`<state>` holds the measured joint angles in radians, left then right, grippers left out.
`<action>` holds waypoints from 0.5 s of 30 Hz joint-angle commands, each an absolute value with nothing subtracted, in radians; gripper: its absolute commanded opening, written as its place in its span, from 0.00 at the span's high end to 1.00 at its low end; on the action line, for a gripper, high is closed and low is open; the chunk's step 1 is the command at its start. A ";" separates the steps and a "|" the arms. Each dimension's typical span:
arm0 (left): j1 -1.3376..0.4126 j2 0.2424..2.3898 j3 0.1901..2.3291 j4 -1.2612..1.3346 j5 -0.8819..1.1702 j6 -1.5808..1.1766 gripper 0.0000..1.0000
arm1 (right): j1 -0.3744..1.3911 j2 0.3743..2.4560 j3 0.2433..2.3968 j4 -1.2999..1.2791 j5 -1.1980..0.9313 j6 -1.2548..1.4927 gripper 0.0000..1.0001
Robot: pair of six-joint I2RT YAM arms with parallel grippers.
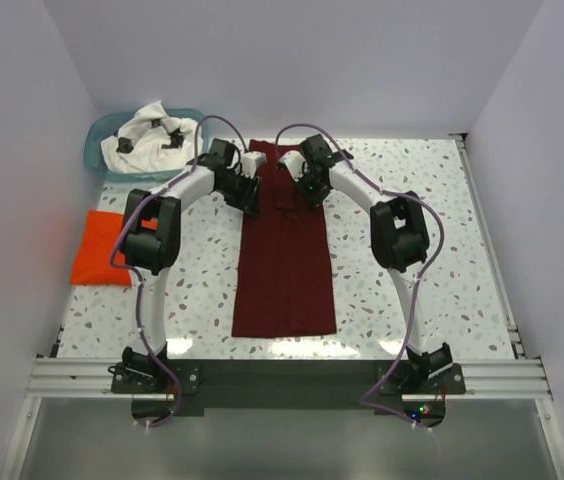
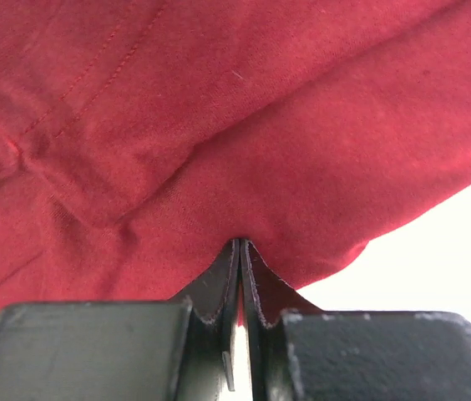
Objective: Fold and stack the t-shirts
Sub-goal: Fold the tshirt
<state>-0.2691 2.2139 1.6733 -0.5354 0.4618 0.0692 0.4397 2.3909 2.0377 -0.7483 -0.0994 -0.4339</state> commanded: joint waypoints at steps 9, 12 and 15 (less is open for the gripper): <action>-0.219 2.388 1.896 -0.552 0.402 0.058 0.56 | 0.433 2.531 2.181 -0.661 0.100 -0.451 0.96; -0.213 2.411 1.940 -0.569 0.399 0.060 0.56 | 0.433 2.549 2.220 -0.666 0.098 -0.439 0.95; -0.210 2.399 1.953 -0.568 0.420 0.066 0.53 | 0.433 2.542 2.238 -0.652 0.086 -0.428 0.89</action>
<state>-0.2295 2.3718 1.9247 -0.5430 0.4583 0.0456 0.4419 2.5099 2.2101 -0.6621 0.0666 -0.4374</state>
